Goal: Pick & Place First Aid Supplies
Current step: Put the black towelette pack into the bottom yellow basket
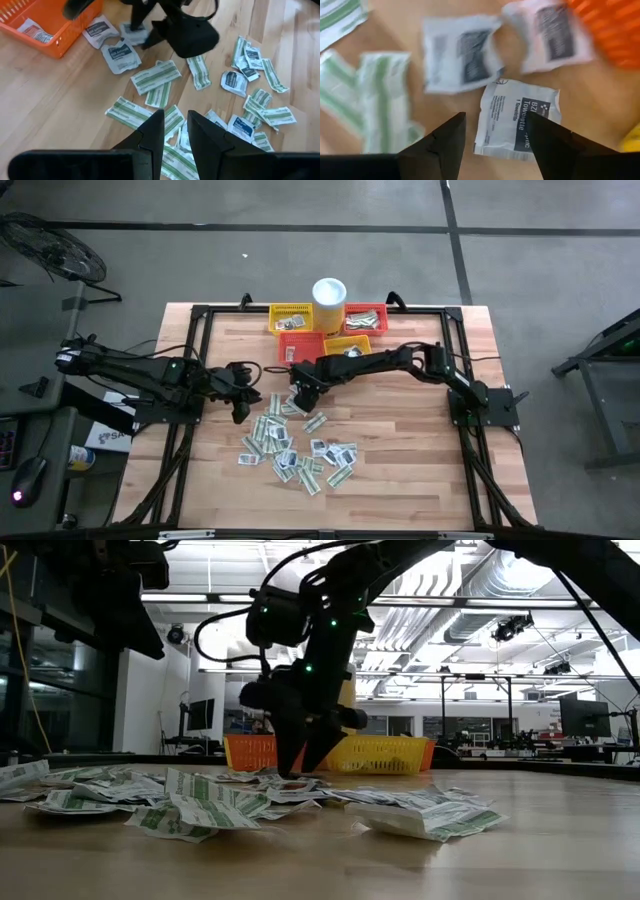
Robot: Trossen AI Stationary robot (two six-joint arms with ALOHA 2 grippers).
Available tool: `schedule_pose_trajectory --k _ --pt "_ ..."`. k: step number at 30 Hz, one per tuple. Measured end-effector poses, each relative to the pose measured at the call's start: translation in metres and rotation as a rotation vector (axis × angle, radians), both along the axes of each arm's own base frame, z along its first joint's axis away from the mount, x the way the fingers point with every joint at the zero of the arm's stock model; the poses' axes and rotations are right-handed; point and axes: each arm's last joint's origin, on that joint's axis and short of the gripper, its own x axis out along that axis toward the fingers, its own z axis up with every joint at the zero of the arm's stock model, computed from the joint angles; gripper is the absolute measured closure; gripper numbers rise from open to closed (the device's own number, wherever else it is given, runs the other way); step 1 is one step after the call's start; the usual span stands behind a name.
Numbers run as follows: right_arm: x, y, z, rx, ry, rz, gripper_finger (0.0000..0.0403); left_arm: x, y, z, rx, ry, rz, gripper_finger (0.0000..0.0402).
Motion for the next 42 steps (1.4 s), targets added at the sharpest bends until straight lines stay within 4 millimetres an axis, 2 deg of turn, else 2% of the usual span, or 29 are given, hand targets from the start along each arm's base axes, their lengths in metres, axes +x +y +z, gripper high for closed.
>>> schedule_pose_trajectory --k 12,19,29,32,36,42 --pt "-0.012 0.041 -0.004 0.076 0.125 -0.063 0.0213 0.0 0.0 0.0 0.001 0.002 0.0 0.0317" --pt "-0.018 0.052 -0.005 0.078 0.173 -0.105 0.0274 0.0 0.0 0.0 -0.002 0.002 0.002 0.0317" --pt "-0.019 0.054 -0.002 0.095 0.179 -0.103 0.0377 0.0 0.0 0.0 -0.002 0.001 0.003 0.0317" --pt "-0.021 0.054 0.007 0.1 0.167 -0.095 0.0396 0.0 0.0 0.0 -0.003 -0.003 0.003 0.0317" --pt "-0.026 0.052 0.021 0.091 0.157 -0.098 0.0391 0.002 0.0 0.003 0.004 -0.04 0.009 0.0317" --pt "-0.04 0.047 0.071 0.056 0.096 -0.084 0.0398 0.01 0.0 0.013 0.045 -0.169 0.013 0.0317"
